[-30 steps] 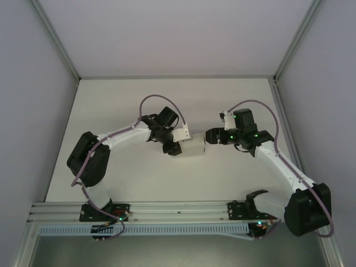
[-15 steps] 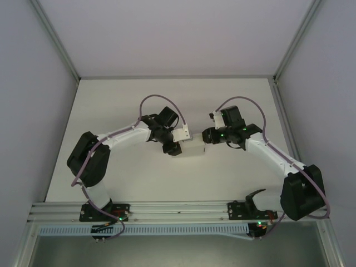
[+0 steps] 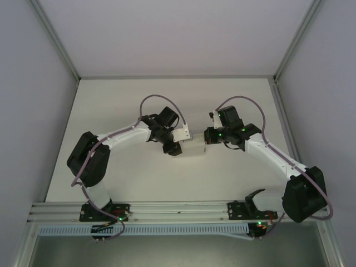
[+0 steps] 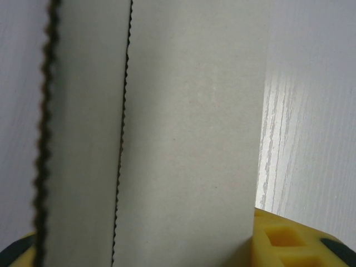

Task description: Assemble paper box

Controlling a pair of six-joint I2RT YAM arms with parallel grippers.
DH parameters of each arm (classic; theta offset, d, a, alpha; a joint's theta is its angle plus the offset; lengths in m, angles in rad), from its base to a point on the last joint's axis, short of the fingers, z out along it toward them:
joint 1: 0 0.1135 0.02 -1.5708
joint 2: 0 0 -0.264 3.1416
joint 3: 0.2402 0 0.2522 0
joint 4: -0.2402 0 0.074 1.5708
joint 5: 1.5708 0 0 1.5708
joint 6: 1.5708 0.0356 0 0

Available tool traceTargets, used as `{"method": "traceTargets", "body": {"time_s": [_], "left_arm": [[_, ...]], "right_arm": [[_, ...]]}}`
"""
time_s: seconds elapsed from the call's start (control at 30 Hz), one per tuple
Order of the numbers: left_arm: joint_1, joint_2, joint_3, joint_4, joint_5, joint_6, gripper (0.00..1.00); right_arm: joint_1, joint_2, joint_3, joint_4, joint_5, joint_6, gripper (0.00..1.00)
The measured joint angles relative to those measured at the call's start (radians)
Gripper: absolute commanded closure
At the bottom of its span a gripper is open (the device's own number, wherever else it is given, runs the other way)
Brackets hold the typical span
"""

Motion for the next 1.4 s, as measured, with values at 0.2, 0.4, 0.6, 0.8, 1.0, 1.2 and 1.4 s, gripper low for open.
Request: {"method": "traceTargets", "body": {"time_s": [0.2,0.4,0.6,0.8,1.0,1.2,1.4], "left_arm": [[-0.002,0.000,0.006,-0.005,-0.022,-0.005,0.56],[-0.007,0.003,0.007,-0.009,-0.041,-0.008,0.56],[-0.014,0.009,0.014,-0.008,-0.046,-0.006,0.56],[-0.015,0.017,0.024,-0.012,-0.049,-0.006,0.49],[-0.013,0.037,0.036,-0.002,-0.068,-0.031,0.18],[-0.013,0.032,0.040,0.011,-0.076,-0.065,0.00],[-0.014,-0.038,0.032,0.061,-0.094,-0.107,0.00]], "right_arm": [[0.001,-0.014,-0.036,0.054,-0.010,0.215,1.00],[0.003,-0.023,-0.075,0.108,-0.009,0.275,1.00],[0.010,-0.108,-0.186,0.206,0.016,0.120,1.00],[0.011,-0.206,-0.354,0.409,0.021,0.003,1.00],[0.027,-0.234,-0.400,0.466,0.049,-0.028,1.00],[0.048,-0.233,-0.377,0.424,0.109,-0.012,1.00],[0.092,-0.194,-0.323,0.367,0.194,0.026,1.00]]}}
